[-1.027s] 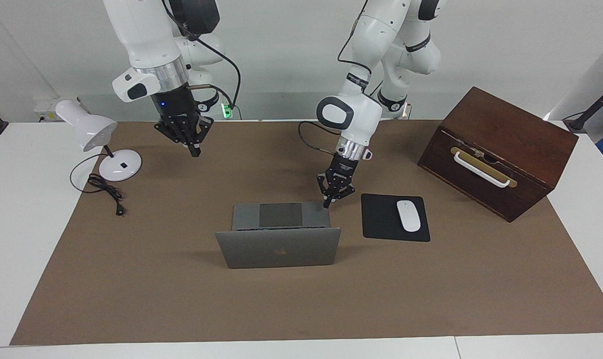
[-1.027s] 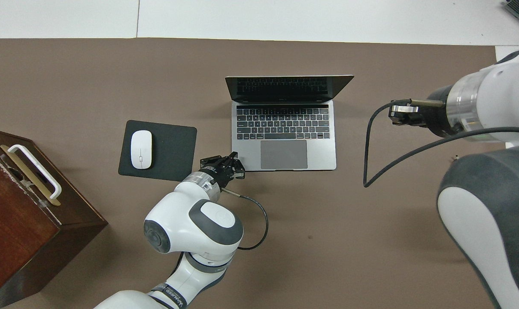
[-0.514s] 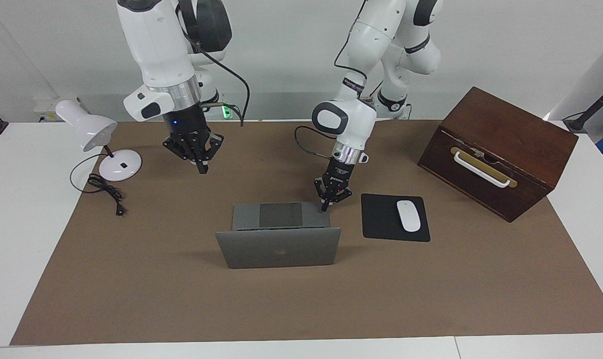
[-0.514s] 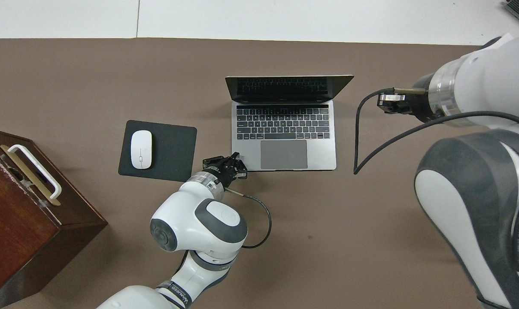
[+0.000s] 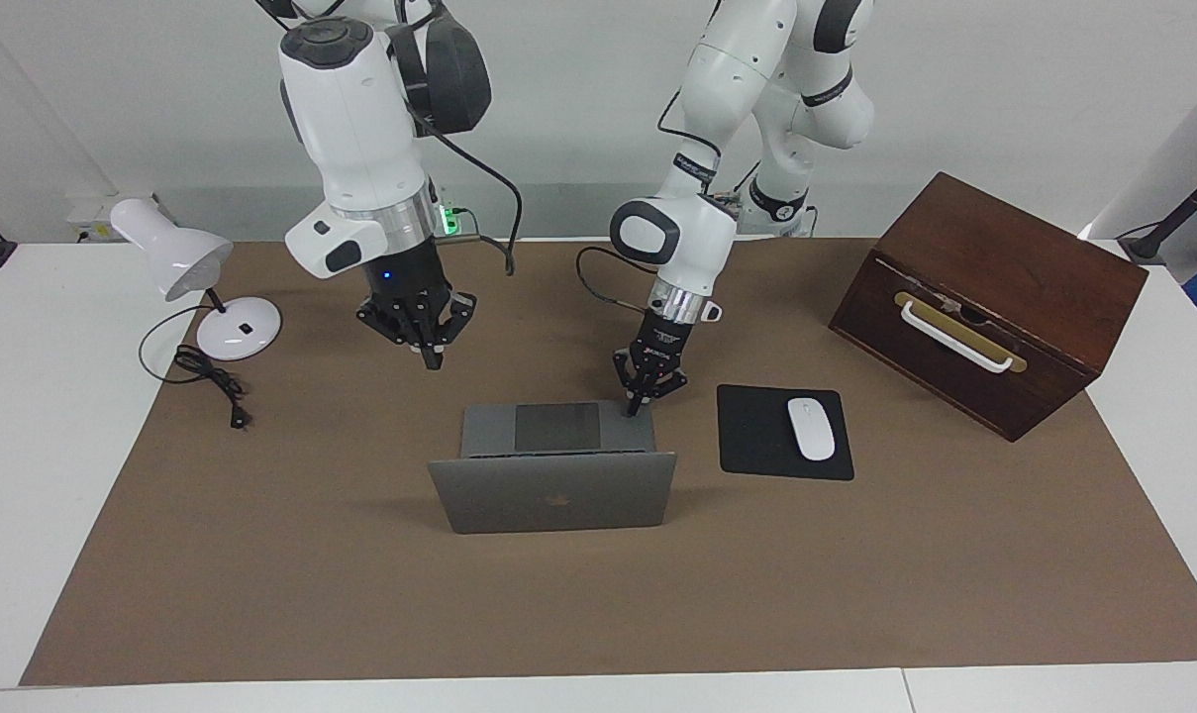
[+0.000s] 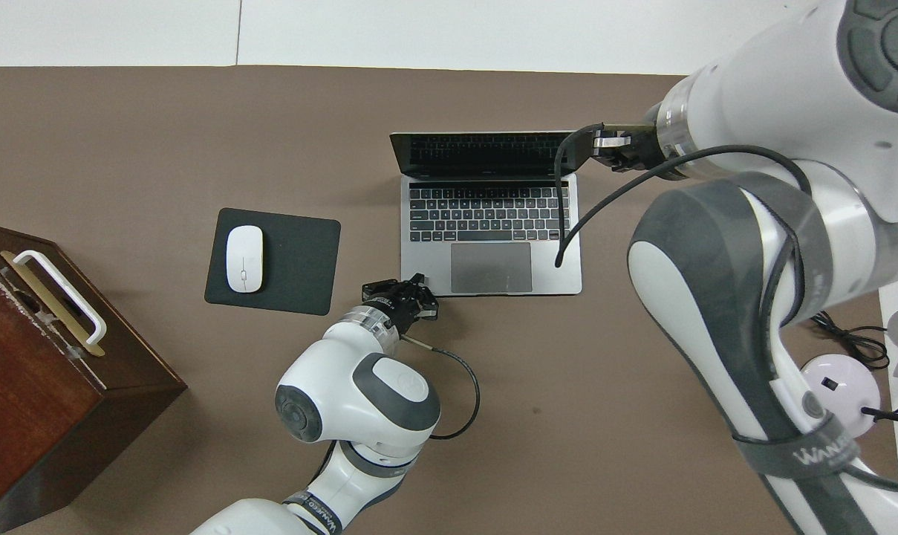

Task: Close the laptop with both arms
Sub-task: 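Place the left gripper at the laptop base while the right gripper reaches the lid, then hook the right gripper behind the laptop lid top edge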

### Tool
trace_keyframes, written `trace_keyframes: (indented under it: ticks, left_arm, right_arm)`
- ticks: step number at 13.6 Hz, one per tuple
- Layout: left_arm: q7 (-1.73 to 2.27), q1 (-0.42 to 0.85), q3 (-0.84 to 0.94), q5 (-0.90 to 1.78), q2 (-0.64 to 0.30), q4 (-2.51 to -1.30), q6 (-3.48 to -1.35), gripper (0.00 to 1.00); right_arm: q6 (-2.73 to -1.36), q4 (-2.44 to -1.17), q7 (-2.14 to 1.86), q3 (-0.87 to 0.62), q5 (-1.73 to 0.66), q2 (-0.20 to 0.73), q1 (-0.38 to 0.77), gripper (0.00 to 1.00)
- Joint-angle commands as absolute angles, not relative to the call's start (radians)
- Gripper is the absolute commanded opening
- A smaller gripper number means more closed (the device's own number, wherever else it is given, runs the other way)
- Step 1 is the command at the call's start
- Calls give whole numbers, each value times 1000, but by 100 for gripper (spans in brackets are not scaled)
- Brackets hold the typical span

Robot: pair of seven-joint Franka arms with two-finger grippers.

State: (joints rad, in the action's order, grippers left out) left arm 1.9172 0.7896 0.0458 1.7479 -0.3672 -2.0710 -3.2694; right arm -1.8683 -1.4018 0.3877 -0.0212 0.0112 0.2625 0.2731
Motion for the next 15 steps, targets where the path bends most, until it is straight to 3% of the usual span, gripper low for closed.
trace_keyframes:
  ticks: [1,8,15]
  left_arm:
    - [1919,808,32,1761,-385,-2063,-3287,0]
    - [1919,801,32,1761,-385,-2066,-3286,0]
    - [1919,796,31,1761,-394,-2074,-3287,0]
  right_arm:
    - [-1867,-1304,419,-21,49,340,291,0]
    - [-1919,-1223,459,-21,51,408,311,0]
    - [-2074,-1200,466,-21,87,469,341,0]
